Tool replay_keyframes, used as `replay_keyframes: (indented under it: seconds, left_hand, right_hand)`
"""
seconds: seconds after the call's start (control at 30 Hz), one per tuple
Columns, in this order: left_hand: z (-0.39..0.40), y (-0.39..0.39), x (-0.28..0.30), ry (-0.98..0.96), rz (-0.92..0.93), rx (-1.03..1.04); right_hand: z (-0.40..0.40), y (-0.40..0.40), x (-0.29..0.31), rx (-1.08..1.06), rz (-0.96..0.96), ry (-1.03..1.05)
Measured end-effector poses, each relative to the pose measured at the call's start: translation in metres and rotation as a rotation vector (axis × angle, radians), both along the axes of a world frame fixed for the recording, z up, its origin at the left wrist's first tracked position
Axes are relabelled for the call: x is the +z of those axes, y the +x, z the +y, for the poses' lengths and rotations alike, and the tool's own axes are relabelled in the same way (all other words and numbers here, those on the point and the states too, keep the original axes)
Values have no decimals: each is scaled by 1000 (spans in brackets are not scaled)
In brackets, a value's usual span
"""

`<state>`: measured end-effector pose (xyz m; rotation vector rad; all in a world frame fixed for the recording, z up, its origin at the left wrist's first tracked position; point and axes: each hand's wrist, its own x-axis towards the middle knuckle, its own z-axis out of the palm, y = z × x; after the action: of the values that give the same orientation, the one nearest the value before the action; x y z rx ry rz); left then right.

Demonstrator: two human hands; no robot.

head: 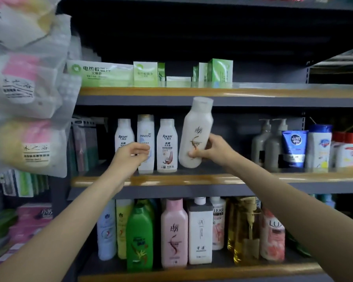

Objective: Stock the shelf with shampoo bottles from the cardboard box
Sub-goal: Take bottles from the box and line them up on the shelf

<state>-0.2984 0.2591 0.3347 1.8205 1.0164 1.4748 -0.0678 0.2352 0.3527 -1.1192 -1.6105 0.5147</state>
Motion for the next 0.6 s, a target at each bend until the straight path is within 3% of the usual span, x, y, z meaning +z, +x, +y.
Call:
replay_keyframes:
  seconds: [0.1,0.6]
  left_hand:
    - [12,8,6,8,90,36]
    - [48,27,4,-15,366,95]
  right_hand:
    - [21,-14,0,-22,-95,-56]
    - [70,-37,-7,-72,-137,-246]
